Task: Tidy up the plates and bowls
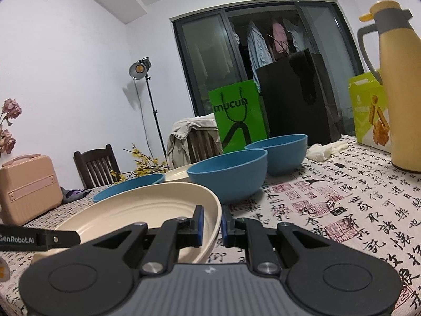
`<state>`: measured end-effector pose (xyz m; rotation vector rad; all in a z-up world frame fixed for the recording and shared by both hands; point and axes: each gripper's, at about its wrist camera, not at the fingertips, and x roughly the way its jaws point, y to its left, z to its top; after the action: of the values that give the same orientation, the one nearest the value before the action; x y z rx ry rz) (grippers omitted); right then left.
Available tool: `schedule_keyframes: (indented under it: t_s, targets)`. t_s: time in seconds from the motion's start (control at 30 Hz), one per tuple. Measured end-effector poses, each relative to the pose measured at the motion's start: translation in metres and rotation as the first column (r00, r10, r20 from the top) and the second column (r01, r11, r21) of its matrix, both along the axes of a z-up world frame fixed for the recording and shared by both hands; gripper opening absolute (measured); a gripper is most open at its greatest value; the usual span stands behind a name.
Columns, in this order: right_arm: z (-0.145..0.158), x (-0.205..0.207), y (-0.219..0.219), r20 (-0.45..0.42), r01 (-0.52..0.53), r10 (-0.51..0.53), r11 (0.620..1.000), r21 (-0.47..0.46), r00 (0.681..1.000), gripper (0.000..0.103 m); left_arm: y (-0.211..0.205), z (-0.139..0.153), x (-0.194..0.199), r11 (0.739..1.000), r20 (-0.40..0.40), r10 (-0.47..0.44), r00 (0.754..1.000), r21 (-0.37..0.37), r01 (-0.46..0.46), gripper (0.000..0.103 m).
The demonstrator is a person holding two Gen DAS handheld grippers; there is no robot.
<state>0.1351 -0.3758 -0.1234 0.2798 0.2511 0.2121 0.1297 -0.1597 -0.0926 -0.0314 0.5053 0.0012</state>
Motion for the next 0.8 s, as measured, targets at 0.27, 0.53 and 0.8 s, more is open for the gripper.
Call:
schedule_keyframes:
  t_s: [0.27,0.53,0.8]
  targets:
    - [-0.01,0.01,-0.01,-0.018,0.012,-0.012,1.0,-0.004,1.0,0.013,-0.012,-0.01,0.019,1.0,-0.037,-0.009,0.999,0.019,0.01,0.026]
    - [-0.016,0.025,-0.012,-0.081,0.015,-0.017,0.999,-0.03,0.997,0.013,-0.016,-0.021,0.037,1.0,-0.077,-0.012,0.997,0.021,0.014,0.026]
    - [-0.016,0.03,-0.004,-0.12,0.011,-0.021,0.996,-0.084,0.993,0.014,-0.012,-0.033,0.055,1.0,-0.131,-0.015,0.991,0.022,0.018,0.026]
